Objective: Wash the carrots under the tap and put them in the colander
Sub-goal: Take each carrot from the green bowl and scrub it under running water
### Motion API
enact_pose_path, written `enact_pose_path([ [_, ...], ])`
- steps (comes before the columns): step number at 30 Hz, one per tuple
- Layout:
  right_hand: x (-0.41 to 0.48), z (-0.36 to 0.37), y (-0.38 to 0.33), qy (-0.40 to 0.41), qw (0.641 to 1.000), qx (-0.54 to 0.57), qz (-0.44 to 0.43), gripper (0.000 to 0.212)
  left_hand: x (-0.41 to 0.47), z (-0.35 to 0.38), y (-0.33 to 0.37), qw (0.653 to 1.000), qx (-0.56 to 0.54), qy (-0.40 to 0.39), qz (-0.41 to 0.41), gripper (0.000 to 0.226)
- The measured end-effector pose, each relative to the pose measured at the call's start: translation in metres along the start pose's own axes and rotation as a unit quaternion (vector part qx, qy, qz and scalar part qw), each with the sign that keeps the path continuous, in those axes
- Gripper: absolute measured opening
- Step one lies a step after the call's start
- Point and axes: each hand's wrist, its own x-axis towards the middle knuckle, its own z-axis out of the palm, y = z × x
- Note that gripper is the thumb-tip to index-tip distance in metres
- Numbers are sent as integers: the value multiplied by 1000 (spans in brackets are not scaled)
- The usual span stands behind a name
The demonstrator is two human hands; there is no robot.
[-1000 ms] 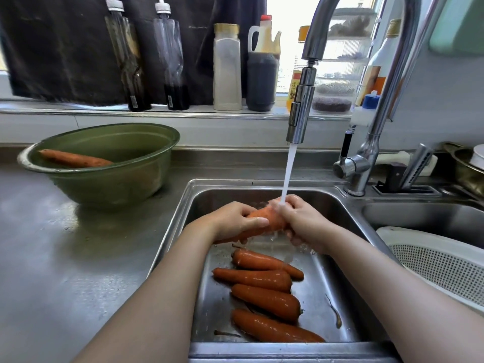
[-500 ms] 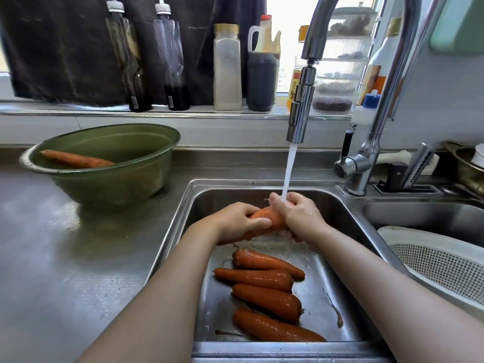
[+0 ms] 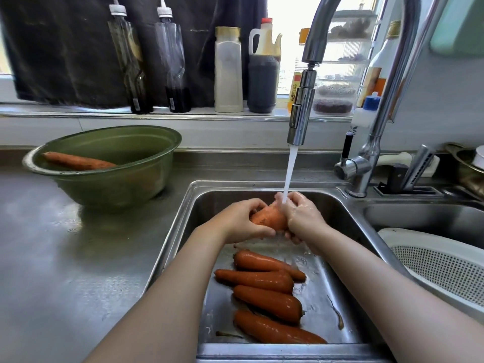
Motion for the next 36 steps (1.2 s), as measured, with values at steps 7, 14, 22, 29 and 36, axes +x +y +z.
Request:
enact_pose_path([
  [7, -5, -19, 2, -161, 986, 42, 23, 32, 5, -1, -5, 996, 82, 27, 28, 56],
  [14, -2, -1, -2, -16, 1000, -8, -17, 28, 0, -5, -2, 999, 15, 31, 37, 62],
  [22, -3, -24, 3, -170, 975, 135, 43, 37, 0, -10, -10, 999, -7, 36, 23, 62],
  [29, -1, -4, -1, -13, 994, 103, 35, 27, -3, -8, -4, 999, -15, 36, 22, 63],
  [36, 0, -15, 5, -109, 980, 160, 46, 28, -7, -9, 1, 996, -19, 82, 12, 65],
])
